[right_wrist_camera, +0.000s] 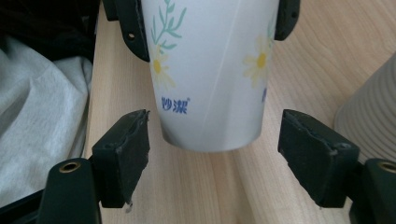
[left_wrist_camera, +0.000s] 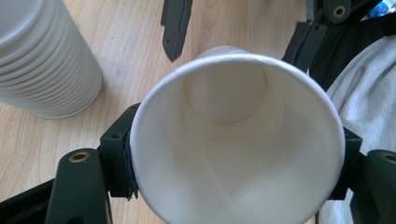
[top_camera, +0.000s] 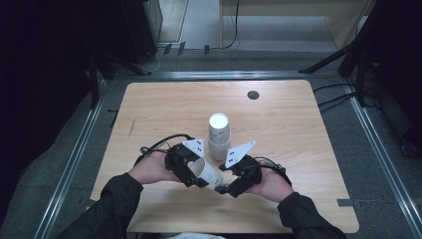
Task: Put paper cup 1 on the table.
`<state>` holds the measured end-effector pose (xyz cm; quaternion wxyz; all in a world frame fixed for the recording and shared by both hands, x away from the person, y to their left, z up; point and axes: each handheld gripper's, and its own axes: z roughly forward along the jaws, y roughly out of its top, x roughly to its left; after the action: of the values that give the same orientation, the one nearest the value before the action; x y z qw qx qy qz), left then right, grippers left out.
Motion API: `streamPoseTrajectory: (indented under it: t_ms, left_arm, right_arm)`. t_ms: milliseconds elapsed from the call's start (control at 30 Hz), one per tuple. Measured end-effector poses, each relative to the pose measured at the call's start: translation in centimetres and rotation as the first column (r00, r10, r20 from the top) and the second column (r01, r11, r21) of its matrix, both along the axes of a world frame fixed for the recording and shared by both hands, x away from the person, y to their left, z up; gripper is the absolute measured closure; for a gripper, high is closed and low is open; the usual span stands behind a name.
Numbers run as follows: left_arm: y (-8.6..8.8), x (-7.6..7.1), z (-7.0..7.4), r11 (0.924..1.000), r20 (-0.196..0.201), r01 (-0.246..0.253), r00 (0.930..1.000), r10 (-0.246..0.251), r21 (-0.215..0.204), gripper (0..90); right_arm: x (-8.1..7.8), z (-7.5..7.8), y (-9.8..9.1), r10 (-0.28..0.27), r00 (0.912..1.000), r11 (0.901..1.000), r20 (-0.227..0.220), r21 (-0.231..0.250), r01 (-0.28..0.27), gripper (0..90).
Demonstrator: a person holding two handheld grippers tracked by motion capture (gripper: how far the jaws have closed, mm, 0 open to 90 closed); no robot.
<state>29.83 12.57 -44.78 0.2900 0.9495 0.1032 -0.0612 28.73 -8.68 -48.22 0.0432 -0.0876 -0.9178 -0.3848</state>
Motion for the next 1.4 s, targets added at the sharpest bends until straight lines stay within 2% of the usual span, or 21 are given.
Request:
streamPoseTrajectory:
  t_ms: [67,133,233,500,700,900,1067,1133,1267,1400]
  left_arm:
    - [-0.1,0.0,0.0,1.0,0.002,0.006,1.0,-0.006,0.007,26.6]
    - [-0.5,-0.1,-0.2,0.999,0.022,0.013,0.9997,-0.014,0.043,26.6]
    - [-0.9,-0.4,-0.3,0.9984,0.02,0.022,0.9995,-0.023,0.051,26.5]
    - [-1.2,-0.5,-0.4,0.9978,0.016,0.03,0.9994,-0.031,0.058,26.1]
    - [-1.1,-0.4,-0.5,0.9985,0.01,0.028,0.9995,-0.029,0.047,25.1]
    - [-0.9,-0.4,-0.4,0.9999,0.028,0.013,0.9995,-0.013,0.011,18.5]
    - [-0.3,-0.2,0.0,0.9991,0.022,-0.007,0.9997,0.008,-0.042,13.0]
    - [-0.1,-0.1,0.1,0.9982,0.015,-0.01,0.9998,0.011,-0.058,12.7]
    - [0.6,0.0,0.8,0.9924,0.025,-0.028,0.9992,0.031,-0.12,12.5]
    - [1.0,0.1,1.1,0.9873,0.03,-0.046,0.9983,0.051,-0.152,12.0]
  right_arm:
    - [-0.1,-0.2,0.2,0.007,1.0,1.0,0.001,-0.005,-0.007,25.9]
    - [-0.2,-0.5,0.5,0.013,0.9999,0.9998,-0.002,-0.016,-0.013,26.3]
    - [-0.3,-0.8,1.0,0.027,0.9996,0.9992,-0.003,-0.028,-0.027,26.8]
    - [-0.5,-1.2,1.7,0.032,0.9995,0.9988,0.0,-0.036,-0.032,35.1]
    - [-0.4,-1.2,1.6,0.034,0.9994,0.9986,0.003,-0.041,-0.034,36.1]
    - [-0.3,-0.8,1.3,0.024,0.9997,0.9993,0.007,-0.028,-0.024,35.9]
    - [-0.2,-0.5,0.8,0.012,0.9998,0.9997,0.016,-0.02,-0.011,35.8]
    - [0.0,-0.2,0.5,0.006,0.9999,1.0,0.011,0.003,-0.006,35.8]
    - [0.1,0.3,0.0,-0.007,0.9999,0.9995,0.012,0.03,0.006,35.9]
    - [0.3,0.7,-0.5,-0.02,0.9997,0.9981,0.012,0.058,0.019,35.8]
